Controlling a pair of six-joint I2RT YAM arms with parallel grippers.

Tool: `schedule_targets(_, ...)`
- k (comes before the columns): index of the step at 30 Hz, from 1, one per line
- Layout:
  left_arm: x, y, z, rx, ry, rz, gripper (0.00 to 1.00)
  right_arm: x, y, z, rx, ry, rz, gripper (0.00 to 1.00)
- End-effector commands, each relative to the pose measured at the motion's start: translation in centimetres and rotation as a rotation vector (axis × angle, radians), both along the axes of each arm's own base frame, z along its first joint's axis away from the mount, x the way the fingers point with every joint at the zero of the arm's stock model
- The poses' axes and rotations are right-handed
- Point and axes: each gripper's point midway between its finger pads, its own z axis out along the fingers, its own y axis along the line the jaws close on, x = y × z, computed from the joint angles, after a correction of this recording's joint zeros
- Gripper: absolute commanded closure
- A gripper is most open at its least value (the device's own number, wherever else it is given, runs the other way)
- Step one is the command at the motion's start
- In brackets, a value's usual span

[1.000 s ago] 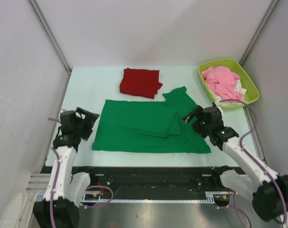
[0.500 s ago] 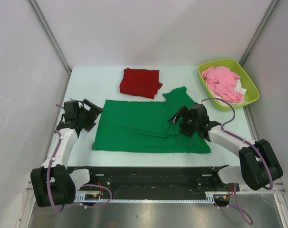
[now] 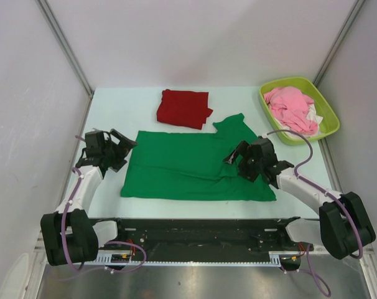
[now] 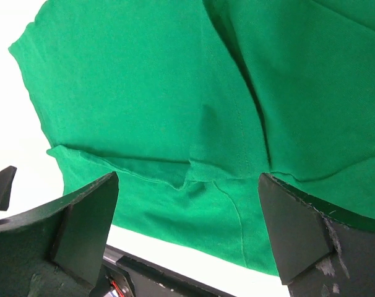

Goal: Fold and stack the t-shirts
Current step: Fold the tshirt

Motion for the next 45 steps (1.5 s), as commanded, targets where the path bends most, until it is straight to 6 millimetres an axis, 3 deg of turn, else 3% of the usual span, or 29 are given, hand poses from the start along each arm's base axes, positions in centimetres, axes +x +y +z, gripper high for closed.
schedule_targets(1, 0.5, -0.3, 0.6, 0.007, -0.041, -0.035, 0.00, -0.6, -0.4, -0.4, -0.017, 0.000, -0.006, 0.00)
schedule_targets(10, 0.5, -0.3, 0.5, 0.007, -0.036, -0.036, 0.00, -0.9, 0.0, -2.7, -0.003, 0.047, -0.011, 0.02)
schedule_targets(25, 0.7, -0.3, -0.1, 0.011, -0.017, -0.042, 0.00, 0.4, -0.4, -2.9, -0.007, 0.019, -0.062, 0.29)
schedule_targets(27, 0.7, -0.3, -0.2, 0.010, -0.015, -0.046, 0.00, 0.8, -0.6, -2.8, -0.006, 0.011, -0.071, 0.35)
schedule_targets(33, 0.7, -0.3, -0.7, 0.014, 0.001, -0.053, 0.00, 1.2, -1.1, -3.6, -0.019, 0.028, -0.083, 0.63)
schedule_targets(36, 0.6, -0.4, -0.9, 0.014, 0.005, -0.057, 0.00, 2.1, -0.8, -3.4, -0.009, 0.001, -0.090, 0.85)
schedule_targets(37, 0.6, -0.3, -0.8, 0.015, 0.003, -0.055, 0.00, 2.4, -0.8, -3.3, -0.009, -0.006, -0.090, 1.00)
schedule_targets(45, 0.6, -0.1, -0.9, 0.024, 0.007, -0.057, 0.00, 4.6, 1.5, -2.3, -0.004, -0.041, -0.046, 1.00)
